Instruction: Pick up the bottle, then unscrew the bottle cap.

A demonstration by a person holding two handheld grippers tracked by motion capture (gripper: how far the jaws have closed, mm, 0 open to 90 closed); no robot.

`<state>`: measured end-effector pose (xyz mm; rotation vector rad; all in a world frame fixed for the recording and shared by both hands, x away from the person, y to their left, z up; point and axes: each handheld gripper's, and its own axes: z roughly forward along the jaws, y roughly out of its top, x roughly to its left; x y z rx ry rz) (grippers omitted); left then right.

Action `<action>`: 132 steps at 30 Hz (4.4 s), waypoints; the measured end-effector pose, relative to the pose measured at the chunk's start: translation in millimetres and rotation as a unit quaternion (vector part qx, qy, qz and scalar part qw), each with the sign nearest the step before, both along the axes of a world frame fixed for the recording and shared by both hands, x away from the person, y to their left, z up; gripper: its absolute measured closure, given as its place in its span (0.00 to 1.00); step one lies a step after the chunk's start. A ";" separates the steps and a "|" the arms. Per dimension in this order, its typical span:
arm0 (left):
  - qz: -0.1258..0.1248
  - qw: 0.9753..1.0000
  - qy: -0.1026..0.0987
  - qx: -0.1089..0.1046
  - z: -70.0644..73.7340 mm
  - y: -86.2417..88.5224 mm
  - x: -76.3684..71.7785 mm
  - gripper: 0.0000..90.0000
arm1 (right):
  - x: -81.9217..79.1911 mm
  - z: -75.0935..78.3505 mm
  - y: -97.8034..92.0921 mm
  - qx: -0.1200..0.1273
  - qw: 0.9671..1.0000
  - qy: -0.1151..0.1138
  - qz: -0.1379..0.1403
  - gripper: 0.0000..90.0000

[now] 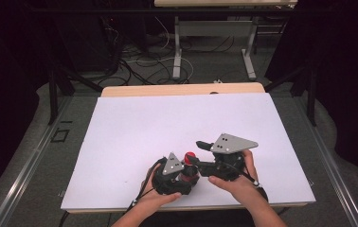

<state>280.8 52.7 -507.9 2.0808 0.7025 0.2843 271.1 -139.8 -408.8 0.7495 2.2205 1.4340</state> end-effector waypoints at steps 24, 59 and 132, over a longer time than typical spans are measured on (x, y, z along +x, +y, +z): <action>-0.011 1.000 0.002 0.007 -1.5 -2.8 -7.4 0.33 | -0.8 -16.3 16.5 -0.009 0.999 0.043 -0.005 0.68; -0.056 0.998 -0.013 -0.009 9.7 6.3 -11.9 0.33 | 74.2 4.4 8.3 -0.049 0.892 0.042 0.447 0.67; -0.024 1.000 -0.002 -0.009 12.2 17.0 -4.7 0.33 | 53.8 12.8 6.8 -0.019 0.966 0.023 0.257 0.42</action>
